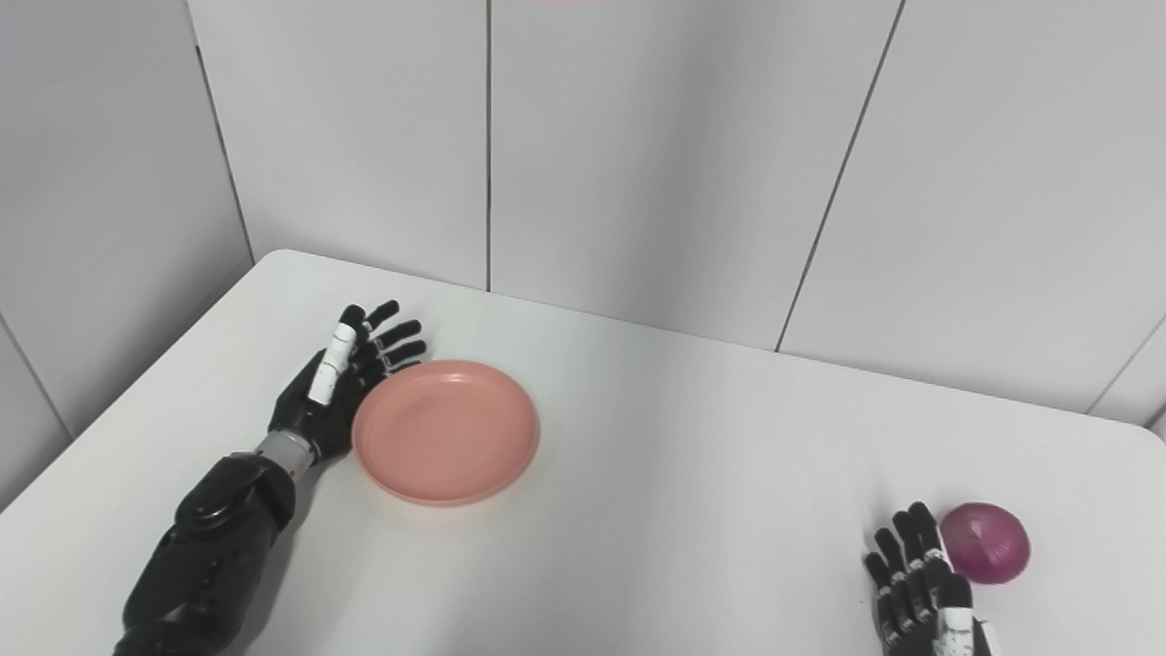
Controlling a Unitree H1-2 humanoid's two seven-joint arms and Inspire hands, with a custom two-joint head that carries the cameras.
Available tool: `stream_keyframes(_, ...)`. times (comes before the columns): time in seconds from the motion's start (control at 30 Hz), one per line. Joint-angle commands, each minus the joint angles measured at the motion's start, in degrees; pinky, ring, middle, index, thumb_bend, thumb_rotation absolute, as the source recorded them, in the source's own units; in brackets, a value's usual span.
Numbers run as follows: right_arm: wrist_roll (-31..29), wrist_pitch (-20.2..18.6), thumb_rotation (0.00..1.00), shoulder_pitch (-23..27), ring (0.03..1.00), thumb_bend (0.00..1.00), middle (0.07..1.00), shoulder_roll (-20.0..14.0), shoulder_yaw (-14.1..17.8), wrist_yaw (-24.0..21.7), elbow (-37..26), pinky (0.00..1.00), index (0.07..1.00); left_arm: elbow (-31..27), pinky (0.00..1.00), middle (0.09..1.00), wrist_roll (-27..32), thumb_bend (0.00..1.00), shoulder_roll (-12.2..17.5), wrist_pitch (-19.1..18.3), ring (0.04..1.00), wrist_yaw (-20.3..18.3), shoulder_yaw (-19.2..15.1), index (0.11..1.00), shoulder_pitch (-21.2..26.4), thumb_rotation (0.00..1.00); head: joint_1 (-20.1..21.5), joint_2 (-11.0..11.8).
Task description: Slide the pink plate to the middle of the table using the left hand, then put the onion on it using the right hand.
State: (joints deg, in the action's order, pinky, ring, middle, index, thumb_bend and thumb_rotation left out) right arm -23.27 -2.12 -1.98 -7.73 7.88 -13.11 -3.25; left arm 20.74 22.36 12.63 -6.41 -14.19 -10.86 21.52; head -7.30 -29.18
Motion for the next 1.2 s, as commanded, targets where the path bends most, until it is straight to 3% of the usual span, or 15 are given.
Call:
stream_keyframes(0.0, 0.1, -0.7, 0.81, -2.3, 0.999, 0.87, 0.998, 2.2, -1.3, 0.1, 2.0, 1.0, 1.0, -4.0, 0.84, 0.845, 0.6, 0.91, -1.1, -1.5, 0.84, 0.3, 0.4, 0.888, 1.7, 0.76, 0.0, 0.0)
stream_keyframes(0.4, 1.7, -0.5, 0.78, -2.0, 0.975, 0.92, 0.97, 4.4, -2.3, 1.7, 1.4, 1.0, 0.974, -11.8, 0.85, 0.84, -0.4, 0.86, -7.6, -7.8, 0.849, 2.0, 4.3, 0.903, -0.6, 0.79, 5.1, -1.8)
stream_keyframes(0.73, 3.2, -2.0, 0.79, -2.0, 0.963, 0.84, 0.961, 6.5, -4.2, 4.0, -0.6, 0.99, 0.961, -14.6, 0.85, 0.851, -1.5, 0.86, -10.7, -9.9, 0.862, 2.0, 7.9, 0.907, -3.0, 0.79, 10.8, -3.9)
stream_keyframes(0.87, 4.5, -2.5, 0.79, -1.8, 0.946, 0.86, 0.945, 7.1, -5.1, 4.9, -1.2, 0.98, 0.951, -16.7, 0.85, 0.849, -0.9, 0.83, -12.8, -12.0, 0.86, 3.0, 8.4, 0.912, -4.8, 0.8, 12.7, -4.9)
stream_keyframes(1.17, 5.0, -2.0, 0.79, -1.0, 0.943, 0.9, 0.945, 7.5, -5.7, 5.2, -0.3, 0.97, 0.944, -17.4, 0.86, 0.851, -1.0, 0.82, -13.3, -13.1, 0.855, 3.3, 8.6, 0.911, -5.1, 0.81, 13.0, -4.2)
